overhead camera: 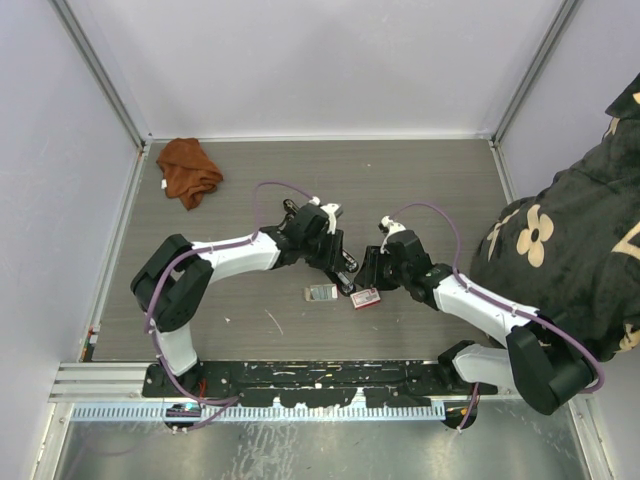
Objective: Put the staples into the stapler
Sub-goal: Adjust the staple in the stapler.
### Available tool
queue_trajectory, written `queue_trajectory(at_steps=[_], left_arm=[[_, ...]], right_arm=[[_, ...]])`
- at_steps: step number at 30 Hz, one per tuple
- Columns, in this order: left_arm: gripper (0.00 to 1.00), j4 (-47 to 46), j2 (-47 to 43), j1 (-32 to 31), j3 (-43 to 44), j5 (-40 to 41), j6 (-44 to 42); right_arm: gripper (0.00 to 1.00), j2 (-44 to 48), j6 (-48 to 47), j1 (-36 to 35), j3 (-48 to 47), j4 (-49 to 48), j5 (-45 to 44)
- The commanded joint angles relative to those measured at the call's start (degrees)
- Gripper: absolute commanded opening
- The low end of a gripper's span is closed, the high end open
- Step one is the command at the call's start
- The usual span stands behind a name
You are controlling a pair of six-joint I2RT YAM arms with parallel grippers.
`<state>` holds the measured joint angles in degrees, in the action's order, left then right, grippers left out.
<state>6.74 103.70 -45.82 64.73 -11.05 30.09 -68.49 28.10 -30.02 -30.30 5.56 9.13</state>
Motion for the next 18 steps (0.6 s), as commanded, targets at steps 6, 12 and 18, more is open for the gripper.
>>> queue_trajectory(at_steps=[6,12,18], left_arm=[[0.36,2.1,2.0,-0.8,4.4,-2.2,-2.0],[0.36,7.1,2.3,-1.5,6.2,-2.1,-2.6],[0.36,7.6,2.2,-2.3,6.5,-3.9,-2.7]], right_arm=[[0.49,0.6,0.6,0.1,0.0,-2.9,0.3],[0.48,0.3,0.6,0.1,0.1,-3.1,0.0],[0.48,-0.5,0.9,0.1,0.5,-4.0,-0.1]])
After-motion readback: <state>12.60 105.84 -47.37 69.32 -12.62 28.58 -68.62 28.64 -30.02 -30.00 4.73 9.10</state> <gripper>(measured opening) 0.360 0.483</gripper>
